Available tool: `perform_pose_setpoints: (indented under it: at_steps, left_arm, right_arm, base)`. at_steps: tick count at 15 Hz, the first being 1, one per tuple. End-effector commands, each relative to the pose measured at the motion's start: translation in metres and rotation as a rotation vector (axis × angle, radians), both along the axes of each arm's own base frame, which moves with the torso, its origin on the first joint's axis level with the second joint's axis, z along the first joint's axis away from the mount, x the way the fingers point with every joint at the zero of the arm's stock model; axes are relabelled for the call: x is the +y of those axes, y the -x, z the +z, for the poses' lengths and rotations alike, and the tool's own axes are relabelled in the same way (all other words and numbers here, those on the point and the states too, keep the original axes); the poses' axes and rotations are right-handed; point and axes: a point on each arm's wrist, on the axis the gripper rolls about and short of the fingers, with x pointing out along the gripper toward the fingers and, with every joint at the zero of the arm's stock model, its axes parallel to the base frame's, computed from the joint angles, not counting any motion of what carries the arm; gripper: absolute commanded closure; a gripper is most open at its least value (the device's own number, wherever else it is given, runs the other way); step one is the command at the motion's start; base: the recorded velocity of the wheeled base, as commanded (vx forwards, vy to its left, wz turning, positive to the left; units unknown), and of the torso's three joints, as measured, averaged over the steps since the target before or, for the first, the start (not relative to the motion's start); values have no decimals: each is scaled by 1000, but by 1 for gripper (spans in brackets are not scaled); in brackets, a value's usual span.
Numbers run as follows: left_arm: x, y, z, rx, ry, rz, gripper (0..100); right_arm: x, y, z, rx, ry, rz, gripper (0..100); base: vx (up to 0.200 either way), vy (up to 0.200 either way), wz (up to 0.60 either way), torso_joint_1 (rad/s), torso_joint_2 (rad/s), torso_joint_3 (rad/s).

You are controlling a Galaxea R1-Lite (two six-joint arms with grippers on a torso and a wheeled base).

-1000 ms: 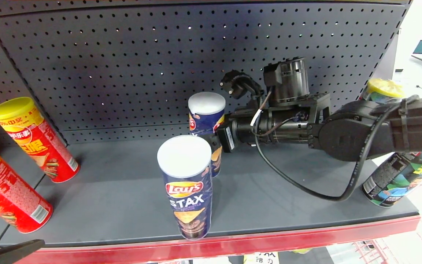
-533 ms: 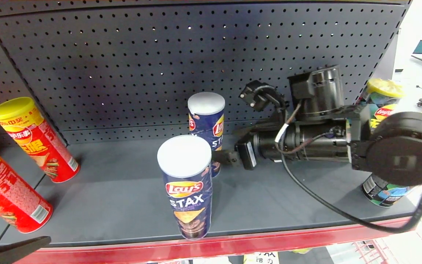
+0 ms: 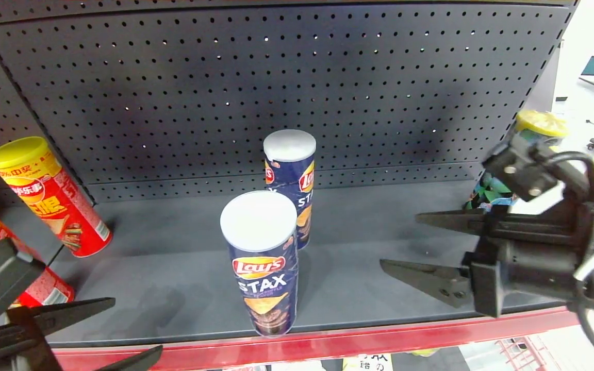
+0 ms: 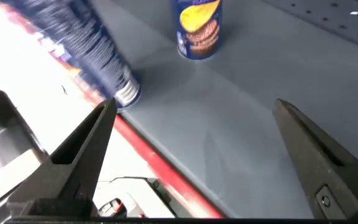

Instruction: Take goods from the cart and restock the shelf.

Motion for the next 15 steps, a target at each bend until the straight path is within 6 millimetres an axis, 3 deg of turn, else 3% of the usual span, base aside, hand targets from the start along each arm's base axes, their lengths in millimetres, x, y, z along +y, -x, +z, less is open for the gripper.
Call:
perform_pose_setpoints:
  at_steps: [1, 4, 8, 15]
  left_arm:
    - [-18, -34, -8, 108, -69, 11, 0]
    - [-29, -55, -22, 162, -162, -31, 0]
    - [-53, -82, -26, 166, -180, -77, 0]
    - [-73, -102, -29, 179, -192, -110, 0]
  right_arm:
    - [-41, 48, 13, -108, -89, 8, 0]
    - [-74, 84, 19, -210, -169, -26, 0]
    - [-100, 105, 21, -259, -197, -139, 0]
    - [-107, 113, 26, -271, -232, -168, 0]
  base:
    - [0, 0, 0, 0, 0, 0]
    - [0, 0, 0, 0, 0, 0]
    - [0, 0, 0, 0, 0, 0]
    - [0, 0, 0, 0, 0, 0]
